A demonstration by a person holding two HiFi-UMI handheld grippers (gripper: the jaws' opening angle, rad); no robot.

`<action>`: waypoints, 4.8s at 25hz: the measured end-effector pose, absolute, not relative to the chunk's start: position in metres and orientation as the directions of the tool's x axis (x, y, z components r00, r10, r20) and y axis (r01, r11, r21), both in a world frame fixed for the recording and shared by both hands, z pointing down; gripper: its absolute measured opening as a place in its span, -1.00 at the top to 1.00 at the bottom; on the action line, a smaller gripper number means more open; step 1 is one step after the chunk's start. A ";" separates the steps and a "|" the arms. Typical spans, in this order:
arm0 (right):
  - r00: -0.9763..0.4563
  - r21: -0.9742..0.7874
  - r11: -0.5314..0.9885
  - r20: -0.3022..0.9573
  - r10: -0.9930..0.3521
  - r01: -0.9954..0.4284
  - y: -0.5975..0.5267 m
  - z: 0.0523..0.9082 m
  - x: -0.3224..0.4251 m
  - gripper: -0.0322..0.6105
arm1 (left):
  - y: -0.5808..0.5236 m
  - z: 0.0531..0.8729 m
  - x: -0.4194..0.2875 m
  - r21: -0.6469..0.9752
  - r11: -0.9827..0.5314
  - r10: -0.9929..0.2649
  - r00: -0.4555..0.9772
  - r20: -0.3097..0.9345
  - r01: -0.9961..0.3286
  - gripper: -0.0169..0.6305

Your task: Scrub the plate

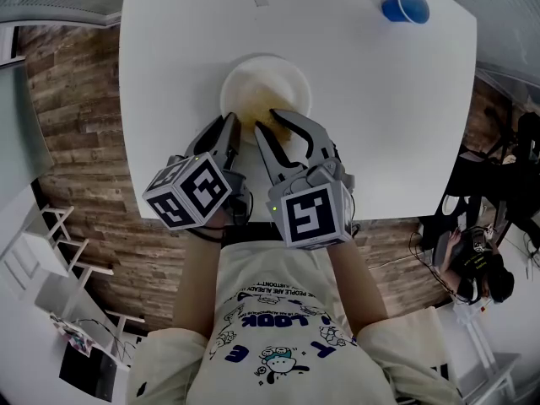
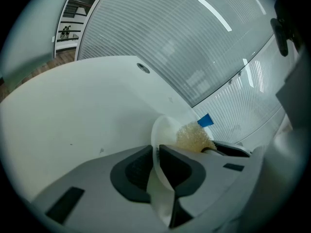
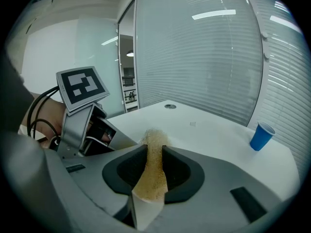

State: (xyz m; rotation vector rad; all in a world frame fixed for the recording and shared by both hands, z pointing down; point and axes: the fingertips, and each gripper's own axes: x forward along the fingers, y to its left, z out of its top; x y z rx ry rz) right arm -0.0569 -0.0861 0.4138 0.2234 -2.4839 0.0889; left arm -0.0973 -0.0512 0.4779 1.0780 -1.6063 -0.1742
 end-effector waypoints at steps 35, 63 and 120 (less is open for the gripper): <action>-0.758 0.053 0.947 0.586 -0.286 -0.316 -0.145 0.405 -0.036 0.59 | -0.052 0.479 -0.095 0.593 0.569 -0.700 0.044 0.713 -0.569 0.73; -0.764 0.038 0.949 0.583 -0.275 -0.312 -0.136 0.400 -0.034 0.59 | -0.050 0.448 -0.113 0.552 0.561 -0.742 -0.080 0.666 -0.617 0.48; -0.592 -0.051 0.698 0.576 -0.564 -0.714 -0.208 0.423 0.077 0.59 | -0.144 0.411 -0.012 0.392 0.201 -0.766 0.105 0.634 -0.898 0.87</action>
